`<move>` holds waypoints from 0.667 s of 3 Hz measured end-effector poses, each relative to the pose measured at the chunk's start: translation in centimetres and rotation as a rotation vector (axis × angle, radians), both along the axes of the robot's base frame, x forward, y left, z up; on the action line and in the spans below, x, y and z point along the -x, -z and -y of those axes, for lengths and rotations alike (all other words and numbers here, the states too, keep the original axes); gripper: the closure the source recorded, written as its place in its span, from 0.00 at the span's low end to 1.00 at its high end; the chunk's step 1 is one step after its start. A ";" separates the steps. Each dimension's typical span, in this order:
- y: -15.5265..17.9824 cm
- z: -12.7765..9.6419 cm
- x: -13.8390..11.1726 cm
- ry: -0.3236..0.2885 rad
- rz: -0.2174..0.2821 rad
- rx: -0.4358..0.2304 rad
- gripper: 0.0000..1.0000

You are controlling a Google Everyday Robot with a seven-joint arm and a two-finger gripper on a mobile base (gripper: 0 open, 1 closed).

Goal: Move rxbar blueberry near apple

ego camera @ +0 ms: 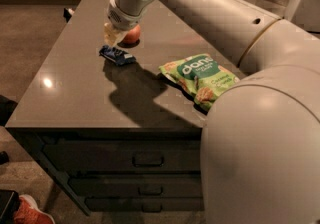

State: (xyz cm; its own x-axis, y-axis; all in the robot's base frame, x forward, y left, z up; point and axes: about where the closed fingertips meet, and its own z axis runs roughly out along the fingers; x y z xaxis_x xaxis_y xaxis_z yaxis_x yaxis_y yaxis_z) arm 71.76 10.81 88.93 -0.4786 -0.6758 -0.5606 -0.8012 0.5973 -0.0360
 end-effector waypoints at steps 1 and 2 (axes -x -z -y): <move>0.3 -0.2 0.0 -0.003 -0.004 0.002 0.00; 0.3 -0.2 0.0 -0.004 -0.005 0.002 0.00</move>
Offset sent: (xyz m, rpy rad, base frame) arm -0.0002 0.0015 -0.0022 -0.0015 0.0032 0.0023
